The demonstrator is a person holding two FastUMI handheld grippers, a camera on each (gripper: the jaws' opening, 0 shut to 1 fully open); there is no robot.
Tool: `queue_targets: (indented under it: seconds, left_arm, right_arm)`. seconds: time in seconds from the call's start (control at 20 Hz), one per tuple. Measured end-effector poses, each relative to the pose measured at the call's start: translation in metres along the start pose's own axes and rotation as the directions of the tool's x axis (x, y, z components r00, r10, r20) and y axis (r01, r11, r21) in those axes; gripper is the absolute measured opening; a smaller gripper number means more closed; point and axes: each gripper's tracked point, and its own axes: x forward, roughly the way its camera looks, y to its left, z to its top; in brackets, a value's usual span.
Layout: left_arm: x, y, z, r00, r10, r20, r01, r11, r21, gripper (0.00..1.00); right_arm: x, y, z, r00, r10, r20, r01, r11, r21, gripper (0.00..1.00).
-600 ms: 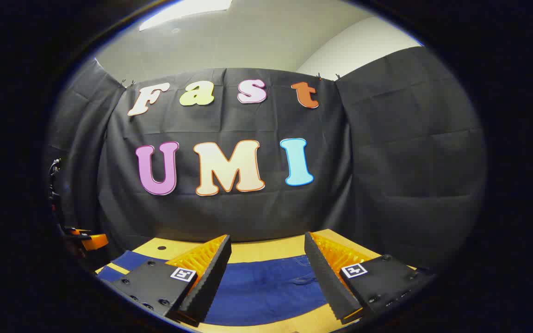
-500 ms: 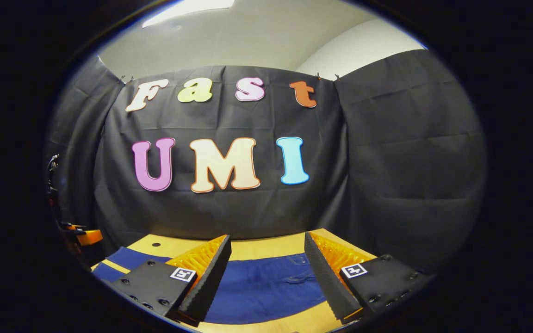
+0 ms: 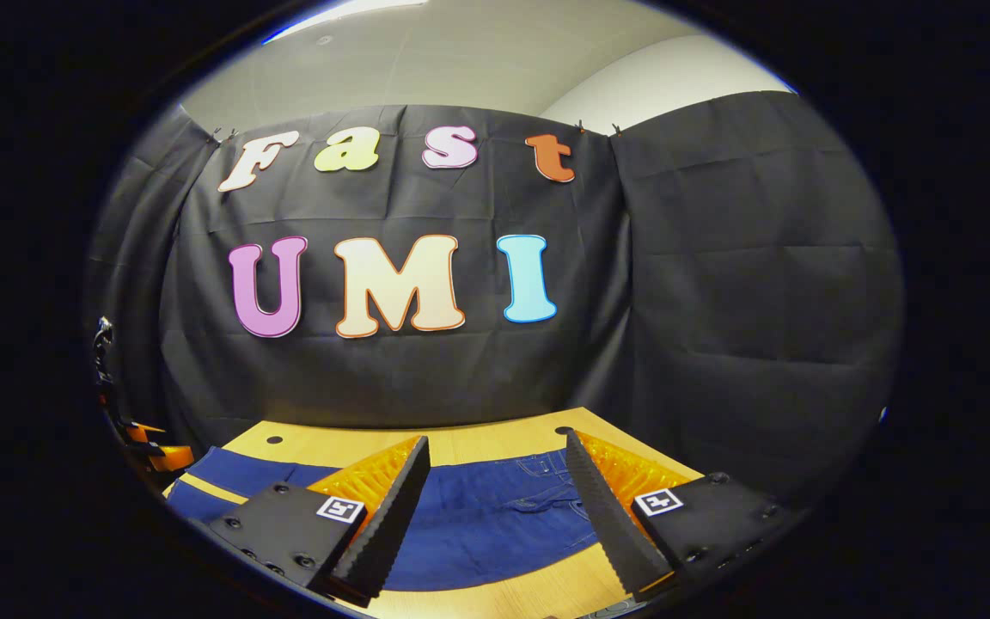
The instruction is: Grasp the waist and the cuffs of the jeans and fold them to make the two legs overlap; first hold the waist and fold one-third of the jeans toward the cuffs, then hold the cuffs and fold the remaining one-third in the same direction to finish folding.
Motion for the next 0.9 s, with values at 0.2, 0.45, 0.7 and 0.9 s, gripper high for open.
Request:
queue_targets:
  seconds: [0.2, 0.45, 0.7, 0.9]
  left_arm:
    - [0.008, -0.011, -0.036, 0.98, -0.138, -0.145, 0.152, 0.984, 0.091, 0.96]
    - [-0.003, -0.016, -0.071, 0.919, -0.264, -0.293, 0.34, 0.908, 0.247, 0.97]
    - [-0.03, -0.017, -0.123, 0.788, -0.348, -0.509, 0.554, 0.761, 0.338, 0.96]
    - [-0.059, 0.003, -0.161, 0.656, -0.329, -0.68, 0.688, 0.631, 0.358, 0.97]
  right_arm:
    - [0.004, 0.007, -0.007, 1.0, 0.014, -0.016, -0.014, 1.0, -0.003, 1.0]
    - [0.01, 0.016, -0.019, 0.998, 0.037, -0.044, -0.038, 0.999, -0.024, 0.98]
    - [0.011, 0.017, -0.025, 0.996, 0.05, -0.074, -0.053, 0.997, -0.046, 0.98]
    - [0.011, 0.016, -0.035, 0.994, 0.048, -0.099, -0.051, 0.998, -0.03, 0.98]
